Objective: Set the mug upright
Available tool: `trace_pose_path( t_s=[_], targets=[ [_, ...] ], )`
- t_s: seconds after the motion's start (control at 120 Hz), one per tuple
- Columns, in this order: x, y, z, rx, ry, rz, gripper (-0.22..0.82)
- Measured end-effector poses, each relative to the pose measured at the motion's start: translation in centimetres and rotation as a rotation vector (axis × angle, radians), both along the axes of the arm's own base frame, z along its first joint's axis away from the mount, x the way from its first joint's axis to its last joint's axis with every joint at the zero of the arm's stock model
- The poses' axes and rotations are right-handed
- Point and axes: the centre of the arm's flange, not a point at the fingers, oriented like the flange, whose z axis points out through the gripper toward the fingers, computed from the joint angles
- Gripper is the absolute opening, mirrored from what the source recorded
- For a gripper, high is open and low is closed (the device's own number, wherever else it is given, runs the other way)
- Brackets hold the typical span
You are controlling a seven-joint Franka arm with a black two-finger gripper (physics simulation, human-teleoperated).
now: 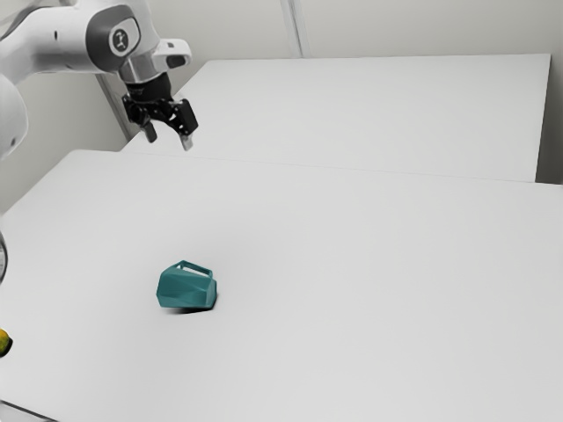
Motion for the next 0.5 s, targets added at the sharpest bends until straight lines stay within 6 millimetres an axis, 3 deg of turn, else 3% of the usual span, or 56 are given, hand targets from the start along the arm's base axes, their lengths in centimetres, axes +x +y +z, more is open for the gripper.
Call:
trace_pose_path(
  t_s=[0.2,0.342,0.4,0.5],
  targets=[
    [-0.5,0.4,-0.9,-0.017,-0.009,0.009,0.6],
    [-3.7,1.1,-3.1,-0.064,-0.019,0.021,0.6],
    [-6.4,1.4,-4.6,-0.099,-0.029,0.025,0.6],
    [-10.8,5.6,-7.0,-0.171,-0.076,0.109,0.6]
  ],
)
